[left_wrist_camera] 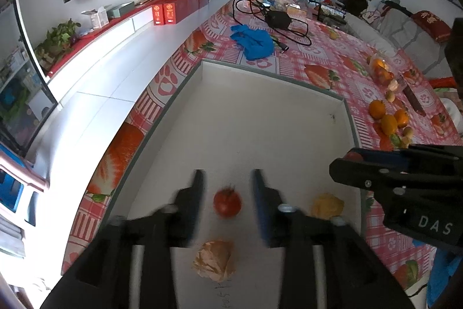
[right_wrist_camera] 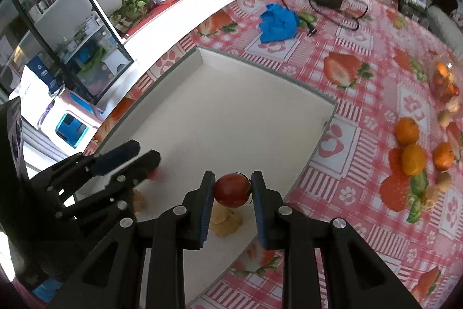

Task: Organize fruits
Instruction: 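Grasp an orange with the left tool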

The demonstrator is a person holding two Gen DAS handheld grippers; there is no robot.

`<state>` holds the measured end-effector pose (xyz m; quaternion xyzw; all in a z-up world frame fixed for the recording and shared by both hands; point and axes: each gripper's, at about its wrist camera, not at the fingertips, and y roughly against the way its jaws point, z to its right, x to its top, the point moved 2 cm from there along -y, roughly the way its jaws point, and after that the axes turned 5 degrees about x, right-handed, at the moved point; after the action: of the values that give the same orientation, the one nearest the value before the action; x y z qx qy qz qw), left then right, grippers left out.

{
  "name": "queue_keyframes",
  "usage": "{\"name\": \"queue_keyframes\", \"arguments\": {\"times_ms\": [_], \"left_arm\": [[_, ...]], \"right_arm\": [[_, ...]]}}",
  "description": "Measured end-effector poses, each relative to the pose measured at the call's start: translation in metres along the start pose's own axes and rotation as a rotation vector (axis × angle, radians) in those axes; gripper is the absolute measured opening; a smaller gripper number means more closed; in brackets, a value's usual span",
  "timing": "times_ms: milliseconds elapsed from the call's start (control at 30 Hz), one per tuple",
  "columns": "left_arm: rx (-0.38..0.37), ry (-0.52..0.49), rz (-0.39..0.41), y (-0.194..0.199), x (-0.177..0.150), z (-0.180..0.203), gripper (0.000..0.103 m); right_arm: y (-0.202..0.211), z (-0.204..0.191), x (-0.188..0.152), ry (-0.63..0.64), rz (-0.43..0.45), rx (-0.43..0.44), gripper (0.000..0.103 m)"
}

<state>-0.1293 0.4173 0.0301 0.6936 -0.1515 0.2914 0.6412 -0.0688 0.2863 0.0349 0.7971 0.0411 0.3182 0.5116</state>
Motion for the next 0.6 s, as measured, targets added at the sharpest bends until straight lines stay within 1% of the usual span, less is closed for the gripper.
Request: {"name": "queue_keyframes", "arguments": {"times_ms": [33,67,100,133,267,367,400,433,567,600], "left_arm": [[0.014,0.004,0.008,0.002,0.000,0.000,0.070],[0.025,0.007,0.021,0.004,0.000,-0.001,0.072],[0.043,0.010,0.034,0.007,0.001,-0.003,0.076],[0.045,0.010,0.037,0.009,0.003,-0.003,0.078],[0.034,0.008,0.034,0.018,0.011,0.001,0.078],[0.003,-0.013,0.048,0.031,0.024,0.015,0.078],[-0.010,-0.025,0.057,0.036,0.030,0.022,0.079],[-0.021,-0.039,0.065,0.041,0.036,0.030,0.079],[-0.068,-0.092,0.087,0.060,0.064,0.061,0.079],[-0.084,-0.106,0.093,0.065,0.076,0.072,0.079]], "right_arm": [[0.000,0.002,0.000,-0.010,-0.003,0.005,0.038],[0.001,0.004,-0.001,-0.019,0.000,0.007,0.051],[0.004,0.007,-0.001,-0.027,0.012,0.000,0.074],[0.010,0.011,-0.002,-0.034,0.036,-0.011,0.084],[0.030,0.027,-0.003,-0.046,0.073,-0.038,0.084],[0.048,0.050,-0.007,-0.089,0.107,-0.063,0.085],[0.055,0.060,-0.008,-0.108,0.118,-0.076,0.101],[0.063,0.072,-0.010,-0.129,0.135,-0.090,0.103],[0.097,0.122,-0.019,-0.211,0.193,-0.148,0.103],[0.105,0.134,-0.023,-0.232,0.202,-0.165,0.103]]}}
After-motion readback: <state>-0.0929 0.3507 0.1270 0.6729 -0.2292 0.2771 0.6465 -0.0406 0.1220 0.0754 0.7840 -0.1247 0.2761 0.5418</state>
